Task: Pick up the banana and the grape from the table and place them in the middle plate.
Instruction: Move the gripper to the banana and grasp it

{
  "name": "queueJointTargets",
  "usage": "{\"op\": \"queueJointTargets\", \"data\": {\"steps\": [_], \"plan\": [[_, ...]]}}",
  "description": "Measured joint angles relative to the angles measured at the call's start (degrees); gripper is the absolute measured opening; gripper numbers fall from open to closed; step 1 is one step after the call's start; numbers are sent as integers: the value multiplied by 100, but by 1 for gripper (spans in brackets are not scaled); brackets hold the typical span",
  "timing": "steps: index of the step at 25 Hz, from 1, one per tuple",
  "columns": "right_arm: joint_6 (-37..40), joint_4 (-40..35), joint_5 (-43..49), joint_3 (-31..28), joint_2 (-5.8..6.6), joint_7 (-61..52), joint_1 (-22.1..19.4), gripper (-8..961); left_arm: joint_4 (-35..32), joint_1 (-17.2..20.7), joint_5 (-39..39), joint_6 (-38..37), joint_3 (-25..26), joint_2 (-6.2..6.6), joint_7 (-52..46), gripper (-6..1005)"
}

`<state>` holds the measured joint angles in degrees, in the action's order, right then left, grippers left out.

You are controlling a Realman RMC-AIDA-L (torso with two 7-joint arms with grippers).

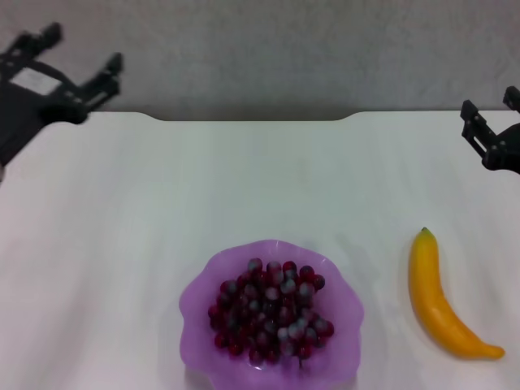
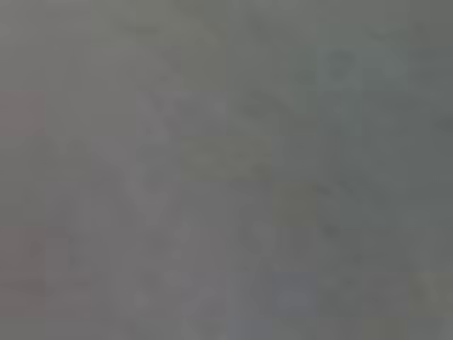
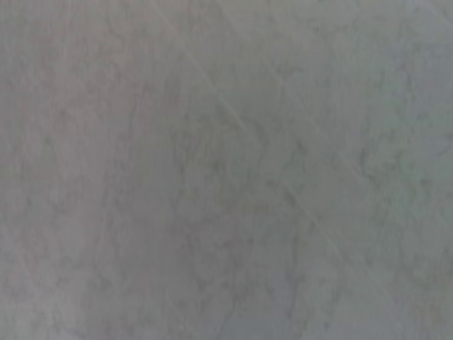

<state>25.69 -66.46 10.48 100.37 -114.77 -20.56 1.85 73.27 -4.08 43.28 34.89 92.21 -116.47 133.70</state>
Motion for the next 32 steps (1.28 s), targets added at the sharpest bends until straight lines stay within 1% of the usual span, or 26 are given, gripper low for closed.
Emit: {"op": "queueJointTargets", "data": {"steps": [1, 3, 5, 8, 12, 15, 19, 24, 27, 32], "plan": [[0, -2, -7, 0, -4, 0, -5, 612, -151, 30, -457, 74, 21, -3, 351, 877], [-2, -10, -17, 0, -7, 0, -16, 613, -417, 66, -1126, 167, 85, -13, 849, 877], [-3, -23, -28, -9, -9, 0, -33, 613, -631, 95, -1575, 191, 160, -18, 1160, 877], [-32, -32, -58, -57, -14, -24, -50, 613, -889, 115, -1908, 162, 355, -32, 1367, 877], [-257, -58, -66, -110, -20, -41, -53, 613, -1228, 132, -2198, 108, 681, -43, 1452, 877], [-584, -128, -138, -198, -31, -43, -58, 613, -1322, 148, -2371, -42, 787, -47, 1589, 877], [-1112, -290, -385, -285, -39, -47, -64, 612, -1339, 135, -2505, -506, 851, -51, 1785, 877], [-1803, -516, -458, -281, -38, -66, -27, 612, -1331, 109, -2515, -685, 835, -51, 1802, 877], [-2050, -627, -462, -166, -29, -113, -9, 613, -1324, 109, -2516, -694, 818, -51, 1807, 877], [-2182, -723, -462, 211, -5, -439, 51, 613, -1302, 114, -2519, -697, 814, -51, 1809, 877]]}}
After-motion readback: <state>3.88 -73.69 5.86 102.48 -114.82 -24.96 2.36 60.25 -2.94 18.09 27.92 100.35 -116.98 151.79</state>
